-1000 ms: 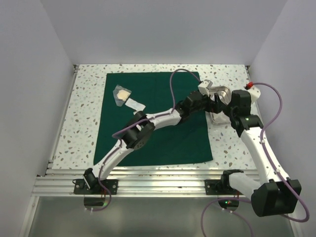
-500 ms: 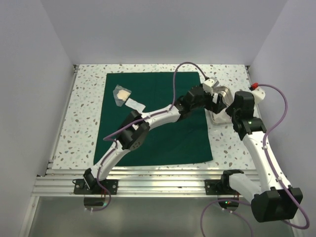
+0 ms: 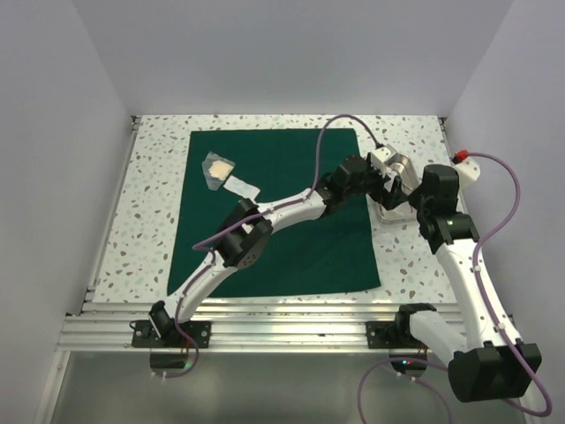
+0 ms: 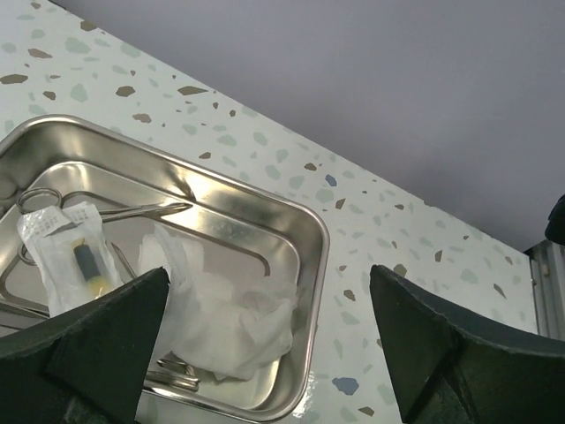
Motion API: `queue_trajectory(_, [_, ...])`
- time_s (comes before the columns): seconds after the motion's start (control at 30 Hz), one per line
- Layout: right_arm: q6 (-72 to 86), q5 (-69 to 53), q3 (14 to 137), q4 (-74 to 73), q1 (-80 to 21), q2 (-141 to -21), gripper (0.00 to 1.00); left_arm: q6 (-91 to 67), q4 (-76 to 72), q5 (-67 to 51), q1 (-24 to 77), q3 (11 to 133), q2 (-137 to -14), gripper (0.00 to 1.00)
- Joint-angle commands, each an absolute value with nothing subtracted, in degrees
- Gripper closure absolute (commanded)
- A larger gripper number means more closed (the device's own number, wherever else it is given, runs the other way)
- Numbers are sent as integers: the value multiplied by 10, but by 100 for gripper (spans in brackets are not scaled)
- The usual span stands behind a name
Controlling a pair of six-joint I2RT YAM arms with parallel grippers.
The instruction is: Prepare the surgical pack
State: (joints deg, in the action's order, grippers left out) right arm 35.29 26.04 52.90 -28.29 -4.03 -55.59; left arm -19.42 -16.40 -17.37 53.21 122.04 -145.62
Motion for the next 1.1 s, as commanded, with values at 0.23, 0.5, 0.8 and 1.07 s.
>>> queue_trajectory(0.23, [357,225,627,-283,17,-624,78,33,-130,-135,569,1207,-1429,0])
queue_trajectory(0.5, [360,164,655,-280,58,-649,79,41,-236,-68,578,1108,-1349,0])
queue_trajectory(0.8, [348,99,617,-240,60,-661,79,49,-262,73,530,906,-1146,0])
queue_trajectory(1.07, [301,1,601,-191,16,-713,72,-93,-120,208,402,740,-1018,1])
